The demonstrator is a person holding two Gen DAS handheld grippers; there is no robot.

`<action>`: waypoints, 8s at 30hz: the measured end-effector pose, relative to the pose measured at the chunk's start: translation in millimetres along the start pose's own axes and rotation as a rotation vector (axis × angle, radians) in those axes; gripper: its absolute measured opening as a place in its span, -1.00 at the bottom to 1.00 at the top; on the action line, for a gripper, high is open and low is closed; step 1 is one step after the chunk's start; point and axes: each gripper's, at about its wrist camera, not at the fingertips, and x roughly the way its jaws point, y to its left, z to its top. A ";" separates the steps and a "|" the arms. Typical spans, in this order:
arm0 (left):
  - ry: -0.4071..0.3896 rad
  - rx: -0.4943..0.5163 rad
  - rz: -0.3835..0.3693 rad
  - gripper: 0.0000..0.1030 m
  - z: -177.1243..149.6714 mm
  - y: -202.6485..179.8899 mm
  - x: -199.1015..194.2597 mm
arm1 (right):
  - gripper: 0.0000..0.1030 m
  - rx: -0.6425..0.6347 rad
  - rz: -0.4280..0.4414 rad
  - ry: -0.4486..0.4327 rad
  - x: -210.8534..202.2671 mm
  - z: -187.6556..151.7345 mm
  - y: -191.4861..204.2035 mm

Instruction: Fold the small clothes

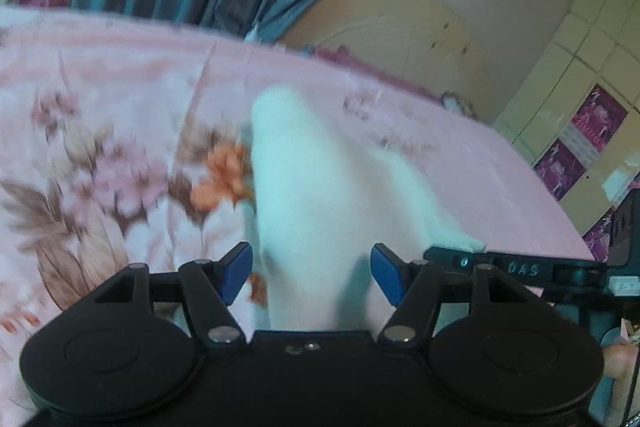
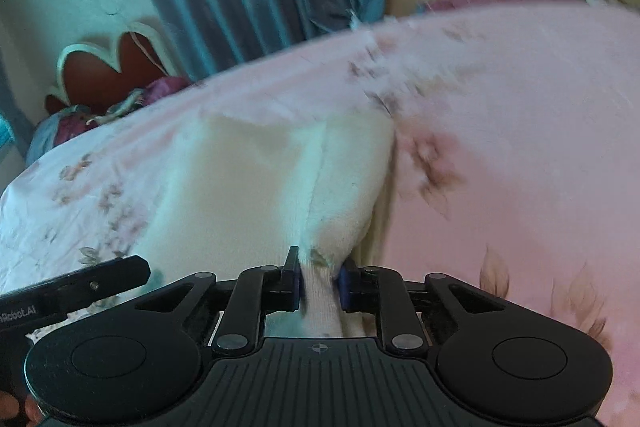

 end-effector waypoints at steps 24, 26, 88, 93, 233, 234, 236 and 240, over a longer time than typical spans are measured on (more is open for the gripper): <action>-0.060 -0.022 0.061 -0.02 62.1 -6.4 35.4 | -0.36 -0.112 -0.143 -0.101 19.9 63.9 31.4; -0.056 -0.049 0.064 -0.02 63.8 -2.9 43.8 | -0.36 -0.108 -0.159 -0.085 33.8 69.2 28.9; 0.107 0.175 0.146 0.29 -24.7 -41.0 -29.9 | -0.33 -0.175 -0.125 0.001 -72.9 -43.4 35.7; 0.135 0.195 0.121 0.30 -42.9 -33.2 -33.5 | -0.34 -0.060 -0.102 0.074 -77.7 -81.0 33.3; 0.033 0.061 0.072 -0.30 90.9 186.5 -193.3 | -0.34 0.085 0.191 -0.029 80.6 -40.5 340.0; 0.028 0.054 0.072 -0.30 91.7 191.1 -192.6 | -0.34 0.075 0.189 -0.028 83.6 -41.0 342.9; 0.020 0.042 0.074 -0.30 92.2 198.9 -188.9 | -0.34 0.054 0.184 -0.024 93.3 -40.2 348.0; 0.013 0.024 0.090 -0.30 90.0 216.4 -181.1 | -0.34 0.013 0.173 -0.014 112.6 -41.9 353.7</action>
